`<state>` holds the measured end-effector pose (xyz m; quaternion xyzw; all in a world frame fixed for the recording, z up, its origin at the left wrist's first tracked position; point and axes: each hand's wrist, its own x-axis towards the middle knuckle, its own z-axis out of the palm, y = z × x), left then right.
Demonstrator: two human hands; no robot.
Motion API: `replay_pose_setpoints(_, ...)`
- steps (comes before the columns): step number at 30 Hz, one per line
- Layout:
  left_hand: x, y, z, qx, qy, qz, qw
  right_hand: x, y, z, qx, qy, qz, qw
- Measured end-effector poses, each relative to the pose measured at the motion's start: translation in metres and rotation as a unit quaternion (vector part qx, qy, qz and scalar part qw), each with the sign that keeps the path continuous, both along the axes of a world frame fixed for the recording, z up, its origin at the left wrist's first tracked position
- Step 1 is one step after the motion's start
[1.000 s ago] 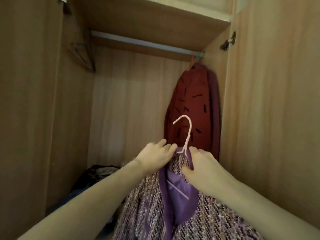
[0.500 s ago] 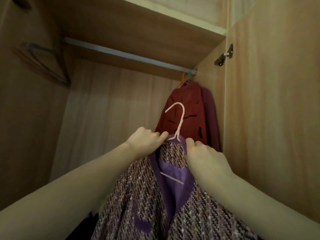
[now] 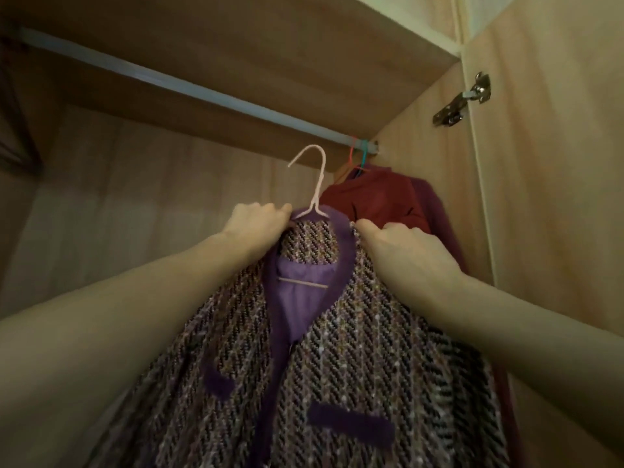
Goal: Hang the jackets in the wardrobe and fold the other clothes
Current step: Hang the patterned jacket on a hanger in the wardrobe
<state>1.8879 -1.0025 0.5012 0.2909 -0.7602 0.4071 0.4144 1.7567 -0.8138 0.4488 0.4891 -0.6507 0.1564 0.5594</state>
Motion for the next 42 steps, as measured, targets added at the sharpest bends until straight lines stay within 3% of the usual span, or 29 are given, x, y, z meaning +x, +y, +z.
replay_pose_setpoints(4, -0.025, -0.027, 0.02, 0.073, 0.114, -0.118, 0.984, -0.009, -0.023, 0.04, -0.025, 0.045, -0.042, 0.998)
replay_pose_setpoints(8, -0.049, -0.051, 0.033, 0.161, 0.236, -0.28, 0.917, -0.02, -0.046, 0.076, -0.047, 0.082, -0.073, 0.993)
replay_pose_setpoints(12, -0.074, -0.067, 0.032, 0.201, 0.256, -0.374, 0.868, -0.028, -0.056, 0.108, -0.052, 0.051, -0.112, 0.991)
replay_pose_setpoints(16, -0.114, -0.079, 0.019, 0.19, 0.228, -0.306, 0.905, -0.039, -0.052, 0.14, -0.083, 0.03, -0.116, 0.989)
replay_pose_setpoints(20, -0.142, -0.094, 0.009, 0.226, 0.236, -0.284, 0.902, -0.052, -0.051, 0.165, -0.111, 0.016, -0.143, 0.983)
replay_pose_setpoints(24, -0.155, -0.112, 0.006, 0.264, 0.186, -0.282, 0.903, -0.065, -0.067, 0.182, -0.116, 0.014, -0.167, 0.979)
replay_pose_setpoints(30, -0.153, -0.114, 0.012, 0.212, 0.175, -0.215, 0.937, -0.073, -0.104, 0.203, -0.111, -0.003, -0.19, 0.975)
replay_pose_setpoints(40, -0.169, -0.127, -0.003, 0.268, 0.095, -0.187, 0.94, -0.099, -0.144, 0.195, -0.117, -0.032, -0.219, 0.968)
replay_pose_setpoints(42, -0.177, -0.118, -0.011, 0.308, 0.095, -0.215, 0.922, -0.103, -0.146, 0.192, -0.128, -0.021, -0.217, 0.967)
